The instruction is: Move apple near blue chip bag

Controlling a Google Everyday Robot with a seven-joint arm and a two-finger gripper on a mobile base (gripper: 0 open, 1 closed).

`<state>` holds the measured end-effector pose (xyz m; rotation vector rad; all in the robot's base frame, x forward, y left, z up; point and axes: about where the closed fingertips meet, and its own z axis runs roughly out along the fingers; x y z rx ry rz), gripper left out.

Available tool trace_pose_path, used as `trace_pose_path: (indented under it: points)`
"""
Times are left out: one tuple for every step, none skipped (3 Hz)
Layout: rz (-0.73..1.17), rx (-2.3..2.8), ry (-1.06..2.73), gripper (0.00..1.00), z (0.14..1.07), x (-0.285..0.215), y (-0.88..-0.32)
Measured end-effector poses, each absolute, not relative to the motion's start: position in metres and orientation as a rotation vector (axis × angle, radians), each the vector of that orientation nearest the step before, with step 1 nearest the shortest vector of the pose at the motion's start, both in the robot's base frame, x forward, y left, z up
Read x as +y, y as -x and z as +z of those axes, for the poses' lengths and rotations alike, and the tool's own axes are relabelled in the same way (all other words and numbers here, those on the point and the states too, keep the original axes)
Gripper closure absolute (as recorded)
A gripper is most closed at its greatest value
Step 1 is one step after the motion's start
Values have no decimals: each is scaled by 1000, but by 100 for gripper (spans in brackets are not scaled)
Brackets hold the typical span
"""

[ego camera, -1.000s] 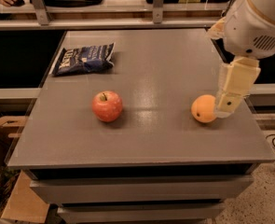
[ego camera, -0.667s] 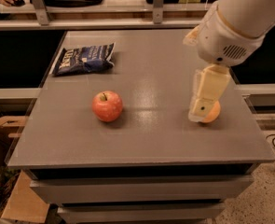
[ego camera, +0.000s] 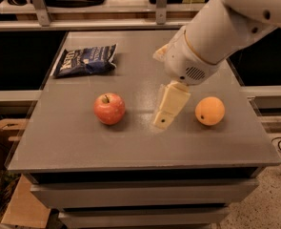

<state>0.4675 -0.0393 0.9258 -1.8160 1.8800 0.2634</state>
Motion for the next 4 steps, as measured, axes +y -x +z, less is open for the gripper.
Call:
trace_pose_path:
  points:
    - [427,1813,1763,0,911,-7,-468]
    - [568,1766,1705,0,901,15,-468]
    - [687,1712,1648,0,892,31,-469]
    - [748,1662,1599,0,885,43,-474]
